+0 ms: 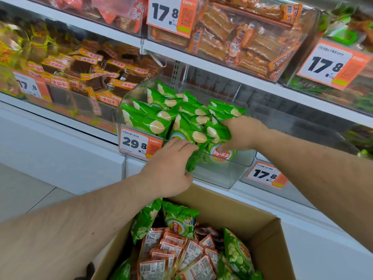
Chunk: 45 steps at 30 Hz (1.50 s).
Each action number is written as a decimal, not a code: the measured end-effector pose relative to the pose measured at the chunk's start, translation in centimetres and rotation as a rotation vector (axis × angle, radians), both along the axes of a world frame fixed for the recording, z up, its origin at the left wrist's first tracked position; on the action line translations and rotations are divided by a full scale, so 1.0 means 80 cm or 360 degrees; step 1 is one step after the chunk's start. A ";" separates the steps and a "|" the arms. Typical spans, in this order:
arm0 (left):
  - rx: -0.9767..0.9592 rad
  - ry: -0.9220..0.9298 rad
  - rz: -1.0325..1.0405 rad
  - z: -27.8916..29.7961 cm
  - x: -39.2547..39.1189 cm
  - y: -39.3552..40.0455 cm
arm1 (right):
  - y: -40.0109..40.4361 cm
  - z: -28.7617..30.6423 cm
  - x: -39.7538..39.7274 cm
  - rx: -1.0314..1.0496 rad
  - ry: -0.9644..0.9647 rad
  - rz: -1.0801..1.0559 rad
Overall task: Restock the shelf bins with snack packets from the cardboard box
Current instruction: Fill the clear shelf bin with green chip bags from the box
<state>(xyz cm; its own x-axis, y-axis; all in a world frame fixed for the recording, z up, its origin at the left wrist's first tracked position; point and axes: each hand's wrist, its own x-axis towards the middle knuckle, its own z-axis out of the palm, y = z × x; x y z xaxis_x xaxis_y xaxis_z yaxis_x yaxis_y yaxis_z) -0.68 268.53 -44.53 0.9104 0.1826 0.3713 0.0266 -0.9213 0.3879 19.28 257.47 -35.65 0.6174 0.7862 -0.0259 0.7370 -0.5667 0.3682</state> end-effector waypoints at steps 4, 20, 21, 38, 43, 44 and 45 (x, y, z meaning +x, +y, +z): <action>-0.0017 0.0000 0.0014 0.001 -0.001 -0.001 | 0.006 -0.013 -0.010 -0.0052 -0.0052 -0.0061; 0.0020 -0.0163 -0.0037 -0.009 -0.031 -0.007 | -0.054 -0.024 -0.095 0.1136 -0.0148 0.0426; -0.0026 -0.0095 -0.0068 -0.011 -0.035 -0.012 | -0.063 -0.043 -0.114 0.1282 -0.0082 0.0601; -0.0144 0.1283 -0.0437 -0.058 -0.060 -0.038 | -0.083 -0.294 -0.308 -0.0232 0.1913 -0.0294; -0.0113 0.1302 -0.0218 -0.055 -0.074 -0.028 | -0.077 -0.291 -0.318 -0.0198 0.1758 -0.0231; -0.0134 0.1272 -0.0126 -0.053 -0.075 -0.023 | -0.079 -0.280 -0.308 -0.0074 0.1770 -0.0343; -0.0168 0.1207 -0.0024 -0.052 -0.075 -0.018 | -0.083 -0.265 -0.297 0.0074 0.1747 -0.0449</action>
<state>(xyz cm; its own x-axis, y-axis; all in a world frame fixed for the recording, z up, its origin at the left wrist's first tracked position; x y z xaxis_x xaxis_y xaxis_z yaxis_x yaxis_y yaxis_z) -6.71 267.10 -48.69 0.9116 0.1682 -0.3750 0.3087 -0.8826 0.3546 -4.50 250.83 -56.83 0.4342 0.6367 -0.6372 0.4922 -0.7602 -0.4241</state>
